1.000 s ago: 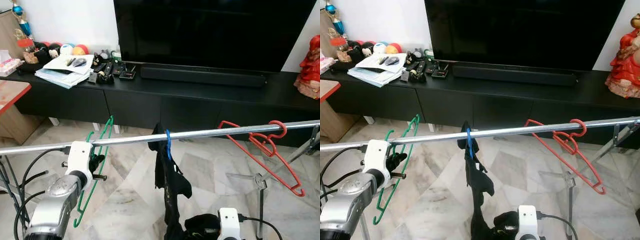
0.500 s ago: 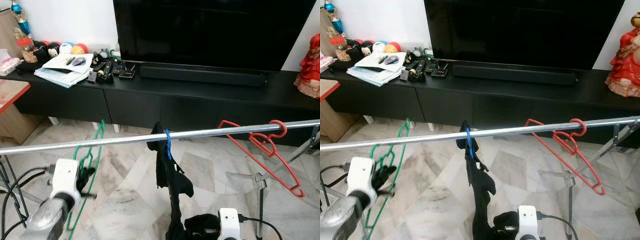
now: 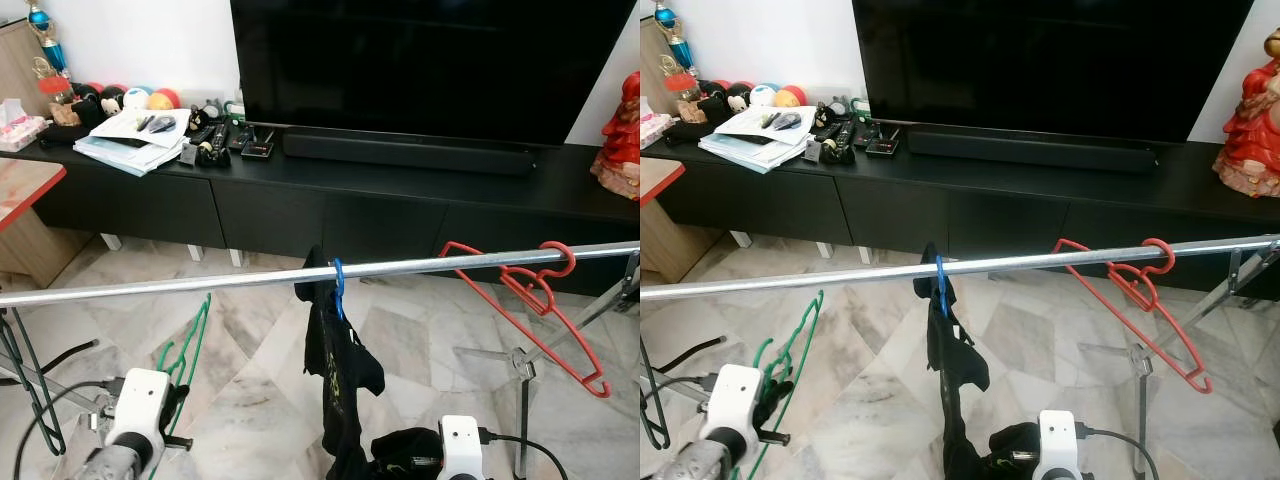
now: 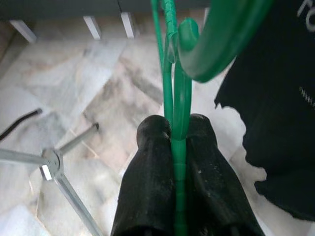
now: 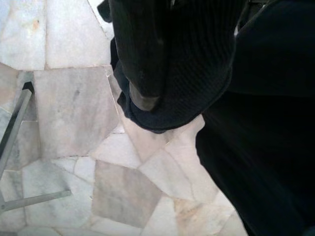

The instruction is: Hang hanger

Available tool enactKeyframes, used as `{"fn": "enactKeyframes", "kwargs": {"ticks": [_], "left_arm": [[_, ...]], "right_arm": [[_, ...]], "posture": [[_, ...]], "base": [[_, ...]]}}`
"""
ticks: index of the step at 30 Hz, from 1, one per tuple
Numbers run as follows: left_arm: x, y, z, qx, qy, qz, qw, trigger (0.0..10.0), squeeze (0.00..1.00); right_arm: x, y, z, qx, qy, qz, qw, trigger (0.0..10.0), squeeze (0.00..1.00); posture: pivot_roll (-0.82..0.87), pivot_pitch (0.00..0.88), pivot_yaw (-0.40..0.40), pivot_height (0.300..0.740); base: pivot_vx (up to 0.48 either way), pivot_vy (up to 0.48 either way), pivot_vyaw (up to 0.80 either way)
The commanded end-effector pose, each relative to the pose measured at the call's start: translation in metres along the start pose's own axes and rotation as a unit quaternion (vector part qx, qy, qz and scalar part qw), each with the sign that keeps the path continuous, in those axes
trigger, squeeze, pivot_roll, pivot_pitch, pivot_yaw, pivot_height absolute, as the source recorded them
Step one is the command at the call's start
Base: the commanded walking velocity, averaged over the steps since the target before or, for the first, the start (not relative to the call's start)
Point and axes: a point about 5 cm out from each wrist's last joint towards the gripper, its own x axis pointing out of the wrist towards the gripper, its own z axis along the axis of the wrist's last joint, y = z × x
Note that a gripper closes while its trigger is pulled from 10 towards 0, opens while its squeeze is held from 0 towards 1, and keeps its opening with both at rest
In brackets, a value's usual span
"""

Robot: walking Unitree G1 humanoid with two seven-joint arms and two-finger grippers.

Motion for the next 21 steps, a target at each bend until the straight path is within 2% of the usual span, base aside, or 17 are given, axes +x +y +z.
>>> {"fn": "enactKeyframes", "kwargs": {"ticks": [1,5,9,11,13,21], "left_arm": [[0.003,-0.002,-0.018,0.018,0.038,0.001,0.999,10.0,0.0],[0.005,-0.006,-0.046,0.021,0.093,-0.002,0.995,10.0,0.0],[0.004,-0.006,-0.076,-0.011,0.152,0.017,0.988,10.0,0.0],[0.0,-0.008,-0.09,-0.008,0.184,0.016,0.983,10.0,0.0],[-0.008,-0.006,-0.106,-0.026,0.218,0.032,0.975,10.0,0.0],[-0.031,-0.009,-0.139,-0.032,0.286,0.039,0.957,10.0,0.0]], "right_arm": [[0.0,-0.001,0.0,0.003,-0.002,-0.004,1.0,10.0,0.0],[0.0,-0.001,0.0,0.003,-0.002,-0.005,1.0,10.0,0.0],[0.0,-0.003,0.0,0.006,-0.004,-0.009,1.0,10.0,0.0],[0.0,-0.004,0.001,0.008,-0.005,-0.013,1.0,10.0,0.0],[0.0,-0.006,0.002,0.013,-0.011,-0.02,1.0,10.0,0.0],[0.001,-0.015,0.011,0.066,-0.031,-0.054,0.996,10.0,0.0]], "posture": [[0.05,0.036,0.02,0.74],[0.04,0.03,0.022,0.74],[0.04,0.026,0.022,0.74],[0.04,0.025,0.021,0.74],[0.03,0.029,0.023,0.74],[0.02,0.044,0.023,0.74]], "base": [[0.0,0.0,0.0],[0.0,0.0,0.0],[0.0,0.0,0.0],[0.0,0.0,0.0],[0.0,0.0,0.0],[0.0,0.0,0.0]]}}
